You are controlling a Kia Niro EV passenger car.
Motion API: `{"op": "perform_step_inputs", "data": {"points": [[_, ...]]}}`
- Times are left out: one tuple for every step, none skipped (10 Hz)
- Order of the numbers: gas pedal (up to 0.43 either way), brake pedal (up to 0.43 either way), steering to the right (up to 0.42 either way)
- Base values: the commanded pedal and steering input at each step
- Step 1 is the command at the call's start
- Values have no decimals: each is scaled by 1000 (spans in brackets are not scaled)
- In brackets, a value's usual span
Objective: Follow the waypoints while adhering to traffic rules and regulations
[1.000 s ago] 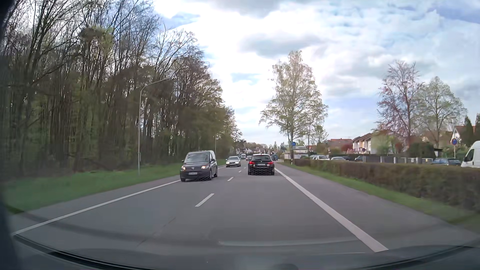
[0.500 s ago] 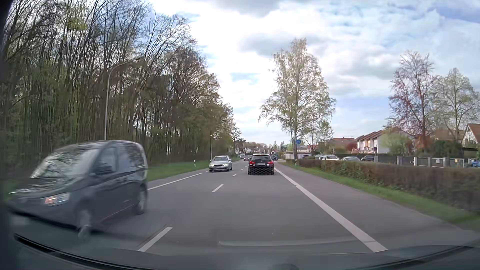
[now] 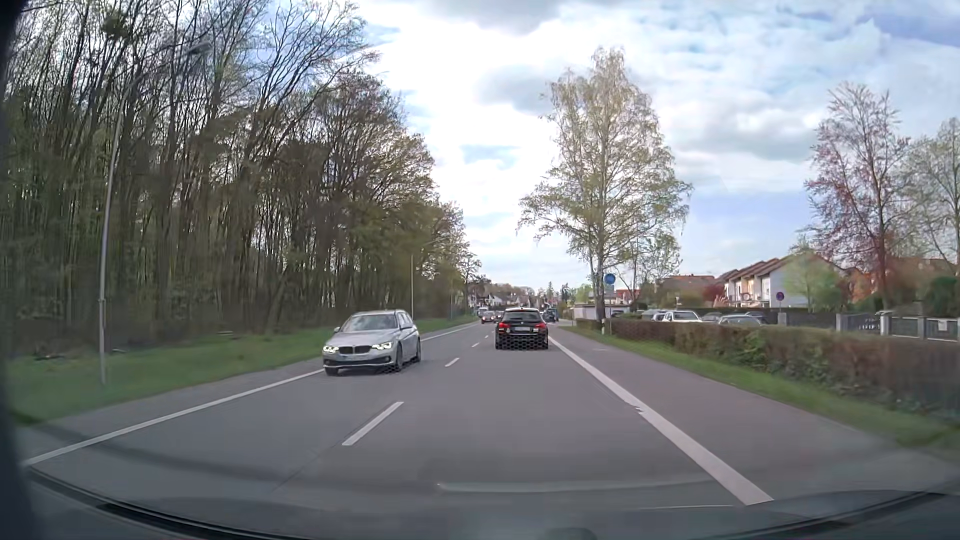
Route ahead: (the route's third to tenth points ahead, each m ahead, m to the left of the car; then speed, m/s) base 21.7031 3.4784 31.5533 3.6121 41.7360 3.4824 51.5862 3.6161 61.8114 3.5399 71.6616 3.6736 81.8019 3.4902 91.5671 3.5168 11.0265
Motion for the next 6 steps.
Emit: {"op": "perform_step_inputs", "data": {"points": [[0,0,-3],[0,0,-4],[0,0,-7],[0,0,-6],[0,0,-6],[0,0,-6]]}}
